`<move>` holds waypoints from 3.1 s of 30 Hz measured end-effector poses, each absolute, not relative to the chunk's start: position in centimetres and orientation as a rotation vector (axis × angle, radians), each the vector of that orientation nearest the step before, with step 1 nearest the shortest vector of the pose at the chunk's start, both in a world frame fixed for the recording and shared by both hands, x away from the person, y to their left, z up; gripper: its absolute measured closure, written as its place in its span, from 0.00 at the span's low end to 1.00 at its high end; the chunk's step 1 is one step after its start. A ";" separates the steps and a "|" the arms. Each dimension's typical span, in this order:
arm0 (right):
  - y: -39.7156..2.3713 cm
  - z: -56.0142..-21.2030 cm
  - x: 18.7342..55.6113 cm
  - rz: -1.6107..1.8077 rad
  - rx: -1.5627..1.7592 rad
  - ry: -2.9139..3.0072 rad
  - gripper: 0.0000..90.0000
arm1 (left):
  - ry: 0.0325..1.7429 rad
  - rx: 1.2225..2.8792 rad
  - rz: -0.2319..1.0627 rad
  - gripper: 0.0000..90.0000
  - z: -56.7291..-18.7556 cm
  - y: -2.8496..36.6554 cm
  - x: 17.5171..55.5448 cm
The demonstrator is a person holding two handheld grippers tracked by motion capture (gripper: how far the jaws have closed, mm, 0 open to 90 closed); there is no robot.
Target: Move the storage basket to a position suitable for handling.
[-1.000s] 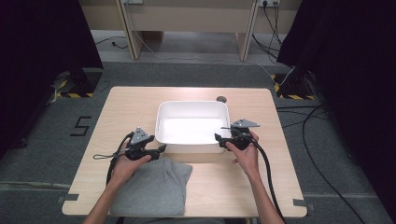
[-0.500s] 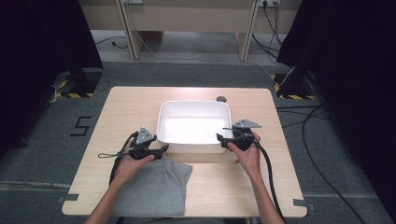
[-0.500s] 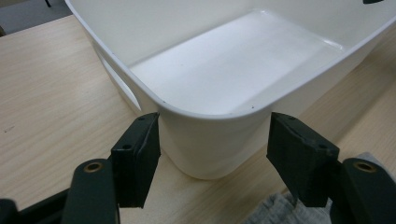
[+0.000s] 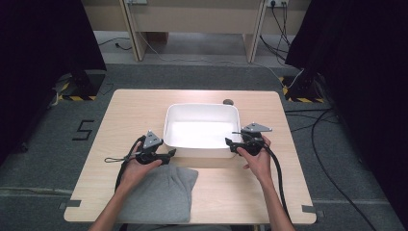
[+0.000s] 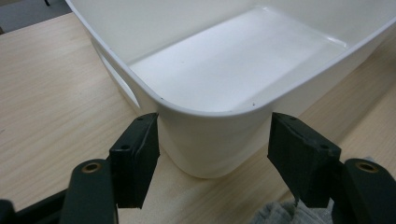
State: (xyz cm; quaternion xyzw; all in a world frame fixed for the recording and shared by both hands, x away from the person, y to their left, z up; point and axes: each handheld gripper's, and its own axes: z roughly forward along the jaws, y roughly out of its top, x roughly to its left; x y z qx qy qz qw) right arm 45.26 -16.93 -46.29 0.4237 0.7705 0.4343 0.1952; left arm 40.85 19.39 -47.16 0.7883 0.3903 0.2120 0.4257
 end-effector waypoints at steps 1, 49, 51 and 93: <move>-16.9 -46.3 45.3 1.218 1.188 2.162 0.30 | 0.976 1.973 0.532 0.36 -47.2 19.4 40.8; -17.5 -46.7 46.6 1.215 1.144 2.159 0.37 | 0.992 1.965 0.538 0.36 -47.6 19.1 41.1; -17.6 -46.4 46.3 1.217 1.149 2.137 0.31 | 1.000 1.957 0.534 0.28 -47.3 19.3 40.9; -15.2 -45.0 36.9 1.289 0.842 2.316 0.26 | 1.109 1.908 0.529 0.17 -47.0 29.8 30.6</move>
